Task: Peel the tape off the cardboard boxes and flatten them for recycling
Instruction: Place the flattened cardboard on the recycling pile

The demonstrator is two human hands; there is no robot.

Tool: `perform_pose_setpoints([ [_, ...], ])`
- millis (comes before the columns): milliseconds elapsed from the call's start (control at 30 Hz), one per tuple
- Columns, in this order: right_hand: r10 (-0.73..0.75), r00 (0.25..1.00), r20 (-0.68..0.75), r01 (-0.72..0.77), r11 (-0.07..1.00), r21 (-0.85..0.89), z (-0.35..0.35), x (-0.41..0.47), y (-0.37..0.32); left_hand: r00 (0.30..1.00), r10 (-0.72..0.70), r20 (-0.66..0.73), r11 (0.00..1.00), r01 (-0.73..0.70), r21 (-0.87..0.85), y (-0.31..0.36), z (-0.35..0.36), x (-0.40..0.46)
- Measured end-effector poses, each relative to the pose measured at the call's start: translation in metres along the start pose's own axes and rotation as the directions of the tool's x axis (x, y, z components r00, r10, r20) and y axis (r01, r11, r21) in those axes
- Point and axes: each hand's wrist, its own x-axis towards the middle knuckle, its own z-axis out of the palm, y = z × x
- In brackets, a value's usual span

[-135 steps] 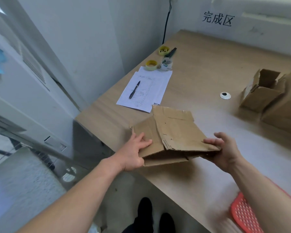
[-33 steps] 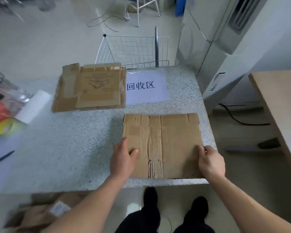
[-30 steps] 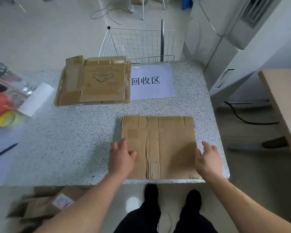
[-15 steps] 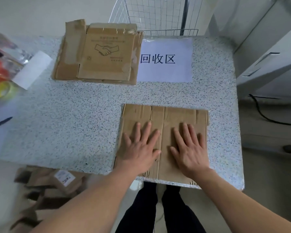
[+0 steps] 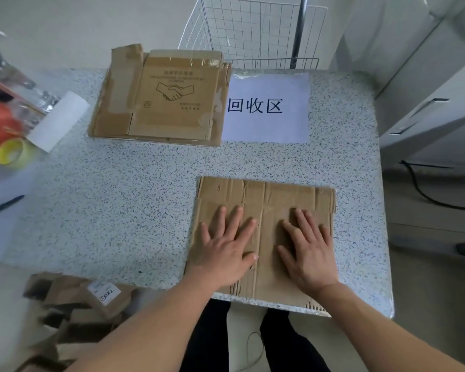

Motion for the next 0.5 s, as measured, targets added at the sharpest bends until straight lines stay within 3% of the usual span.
perform_pose_setpoints([
  [67, 0.066, 0.996, -0.068, -0.063, 0.997, 0.049, -0.009, -0.002, 0.000, 0.992, -0.043, -0.122, 0.996, 0.034, -0.080, -0.008, 0.000, -0.007],
  [133, 0.305, 0.945, -0.116, -0.297, 0.951, 0.081, -0.018, -0.005, -0.003, 0.943, -0.187, -0.275, 0.961, 0.117, -0.250, -0.019, 0.003, -0.017],
  [200, 0.549, 0.829, -0.109, -0.533, 0.833, 0.147, -0.024, -0.008, -0.012, 0.899, -0.311, -0.310, 0.900, 0.174, -0.399, -0.028, 0.007, -0.024],
  [267, 0.701, 0.710, -0.068, -0.667, 0.700, 0.253, -0.029, -0.008, -0.023, 0.875, -0.373, -0.308, 0.832, 0.169, -0.528, -0.036, 0.004, -0.028],
  [333, 0.805, 0.593, 0.003, -0.748, 0.550, 0.370, -0.031, -0.005, -0.035, 0.857, -0.424, -0.293, 0.748, 0.149, -0.647, -0.046, -0.002, -0.026],
  [400, 0.872, 0.488, 0.036, -0.781, 0.417, 0.464, -0.038, -0.001, -0.053, 0.874, -0.390, -0.290, 0.725, 0.097, -0.681, -0.060, -0.012, -0.027],
  [500, 0.898, 0.438, -0.043, -0.744, 0.389, 0.543, -0.058, 0.012, -0.087, 0.881, -0.265, -0.393, 0.686, -0.115, -0.718, -0.082, -0.036, -0.030],
])
